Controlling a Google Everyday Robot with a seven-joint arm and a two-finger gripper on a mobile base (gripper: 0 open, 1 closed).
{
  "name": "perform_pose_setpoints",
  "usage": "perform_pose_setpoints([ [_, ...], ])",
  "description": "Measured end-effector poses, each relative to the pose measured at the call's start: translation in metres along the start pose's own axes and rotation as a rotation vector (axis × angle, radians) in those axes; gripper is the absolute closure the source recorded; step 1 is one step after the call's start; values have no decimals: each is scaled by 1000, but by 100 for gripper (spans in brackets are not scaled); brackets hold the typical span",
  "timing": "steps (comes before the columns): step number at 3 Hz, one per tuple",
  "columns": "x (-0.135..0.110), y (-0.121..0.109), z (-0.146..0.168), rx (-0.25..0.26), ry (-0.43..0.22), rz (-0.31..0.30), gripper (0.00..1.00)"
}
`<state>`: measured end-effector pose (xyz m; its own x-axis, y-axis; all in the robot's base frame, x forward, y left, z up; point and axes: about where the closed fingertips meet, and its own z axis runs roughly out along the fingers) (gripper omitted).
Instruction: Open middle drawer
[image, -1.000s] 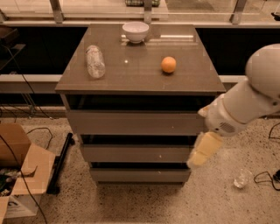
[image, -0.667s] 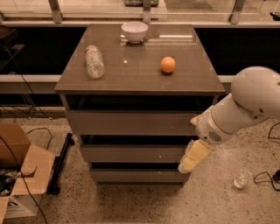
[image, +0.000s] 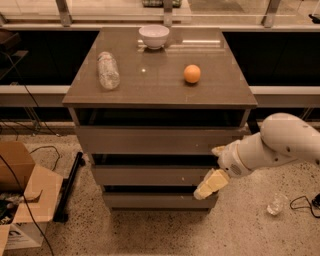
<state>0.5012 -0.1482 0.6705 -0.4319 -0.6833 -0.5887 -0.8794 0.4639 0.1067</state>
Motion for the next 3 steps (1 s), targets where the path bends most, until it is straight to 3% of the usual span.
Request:
perform_pose_setpoints([
  [1,25,-10,38,-35,-71,95,0],
  [2,26,-10,40,-38,-73,97,0],
  [3,31,-16,66,-37,-93,142,0],
])
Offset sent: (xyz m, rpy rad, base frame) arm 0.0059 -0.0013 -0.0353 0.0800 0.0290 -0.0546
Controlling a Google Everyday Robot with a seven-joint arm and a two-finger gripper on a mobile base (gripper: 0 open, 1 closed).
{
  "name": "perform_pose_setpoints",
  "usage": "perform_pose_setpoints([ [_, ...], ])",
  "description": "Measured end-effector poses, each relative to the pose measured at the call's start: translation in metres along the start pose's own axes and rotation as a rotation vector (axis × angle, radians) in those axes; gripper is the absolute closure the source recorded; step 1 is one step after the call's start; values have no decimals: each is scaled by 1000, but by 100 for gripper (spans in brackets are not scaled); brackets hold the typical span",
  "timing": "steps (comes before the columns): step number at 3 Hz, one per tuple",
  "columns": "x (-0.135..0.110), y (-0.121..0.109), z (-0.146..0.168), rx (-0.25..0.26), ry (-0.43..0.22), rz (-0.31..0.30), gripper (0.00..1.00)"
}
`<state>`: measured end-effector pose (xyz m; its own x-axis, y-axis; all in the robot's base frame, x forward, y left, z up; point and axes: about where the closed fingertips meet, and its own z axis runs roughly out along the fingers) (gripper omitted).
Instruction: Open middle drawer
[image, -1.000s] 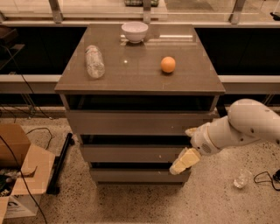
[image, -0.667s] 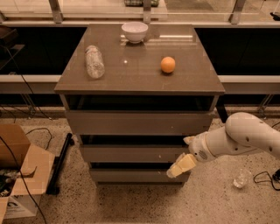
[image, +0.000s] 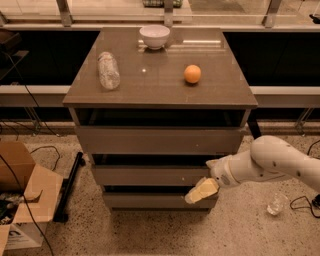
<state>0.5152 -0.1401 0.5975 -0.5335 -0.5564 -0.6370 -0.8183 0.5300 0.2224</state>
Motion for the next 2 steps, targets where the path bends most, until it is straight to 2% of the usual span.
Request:
perform_pose_setpoints([
  [1,7,-14,36,4,-24,27,0],
  [2,8,-31,64,6,-55,26,0],
])
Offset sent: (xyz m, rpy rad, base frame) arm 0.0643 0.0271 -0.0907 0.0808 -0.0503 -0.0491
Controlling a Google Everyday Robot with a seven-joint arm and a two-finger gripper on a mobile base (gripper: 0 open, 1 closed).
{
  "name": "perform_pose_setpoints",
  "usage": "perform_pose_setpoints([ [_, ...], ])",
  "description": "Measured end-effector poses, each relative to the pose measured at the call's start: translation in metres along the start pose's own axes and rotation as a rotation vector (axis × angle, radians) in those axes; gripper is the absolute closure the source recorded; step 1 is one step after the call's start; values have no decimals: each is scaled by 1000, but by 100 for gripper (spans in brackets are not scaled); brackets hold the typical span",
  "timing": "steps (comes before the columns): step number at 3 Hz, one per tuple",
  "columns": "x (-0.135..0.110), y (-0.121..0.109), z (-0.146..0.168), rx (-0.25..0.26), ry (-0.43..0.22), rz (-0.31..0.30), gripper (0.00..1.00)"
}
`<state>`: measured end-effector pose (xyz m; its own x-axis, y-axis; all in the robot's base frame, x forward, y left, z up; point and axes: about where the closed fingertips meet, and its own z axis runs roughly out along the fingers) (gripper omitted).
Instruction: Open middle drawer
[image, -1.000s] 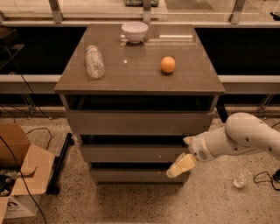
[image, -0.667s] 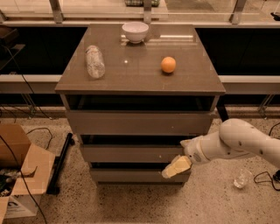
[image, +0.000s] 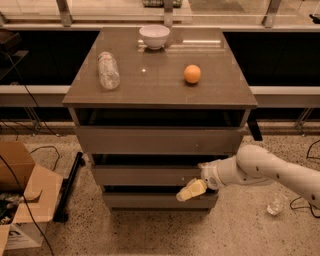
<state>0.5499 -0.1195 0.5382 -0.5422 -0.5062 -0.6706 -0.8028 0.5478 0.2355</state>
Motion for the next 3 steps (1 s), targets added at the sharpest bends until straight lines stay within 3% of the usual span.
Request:
perform_pose_setpoints([
  [1,-3,-23,24,-3,-16,-22,0],
  [3,19,-74,80,-41,21,28,0],
])
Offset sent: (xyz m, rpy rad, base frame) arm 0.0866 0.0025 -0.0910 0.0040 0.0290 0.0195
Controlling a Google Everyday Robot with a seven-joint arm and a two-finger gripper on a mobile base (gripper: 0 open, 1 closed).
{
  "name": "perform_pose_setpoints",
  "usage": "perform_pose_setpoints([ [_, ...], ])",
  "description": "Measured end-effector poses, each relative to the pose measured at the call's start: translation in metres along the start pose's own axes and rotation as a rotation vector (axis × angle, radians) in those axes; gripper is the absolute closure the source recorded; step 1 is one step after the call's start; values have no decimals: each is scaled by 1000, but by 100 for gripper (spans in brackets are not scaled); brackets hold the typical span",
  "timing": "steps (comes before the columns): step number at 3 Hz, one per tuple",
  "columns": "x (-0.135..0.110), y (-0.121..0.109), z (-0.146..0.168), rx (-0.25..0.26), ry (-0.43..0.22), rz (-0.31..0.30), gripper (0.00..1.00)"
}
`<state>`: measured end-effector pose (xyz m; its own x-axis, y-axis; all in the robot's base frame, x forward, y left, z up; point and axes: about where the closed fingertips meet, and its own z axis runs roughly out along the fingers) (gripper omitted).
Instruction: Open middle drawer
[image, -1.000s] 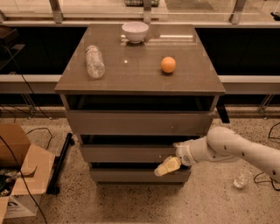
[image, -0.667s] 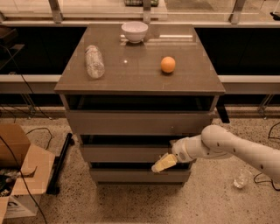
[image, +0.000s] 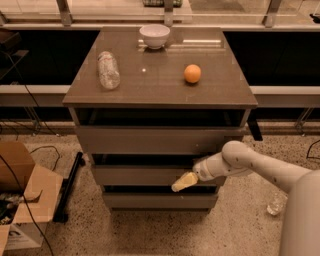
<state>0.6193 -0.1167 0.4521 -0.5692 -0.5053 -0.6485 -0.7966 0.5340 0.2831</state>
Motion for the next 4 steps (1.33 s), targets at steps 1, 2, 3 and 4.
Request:
perform_pose_setpoints([
  [1,2,-3,2,-2,3,6,0],
  [2,2,-3,2,-2,3,6,16],
  [3,9,11,-4,-27,6,14,47],
  [4,9,11,-4,-27,6,14,71],
])
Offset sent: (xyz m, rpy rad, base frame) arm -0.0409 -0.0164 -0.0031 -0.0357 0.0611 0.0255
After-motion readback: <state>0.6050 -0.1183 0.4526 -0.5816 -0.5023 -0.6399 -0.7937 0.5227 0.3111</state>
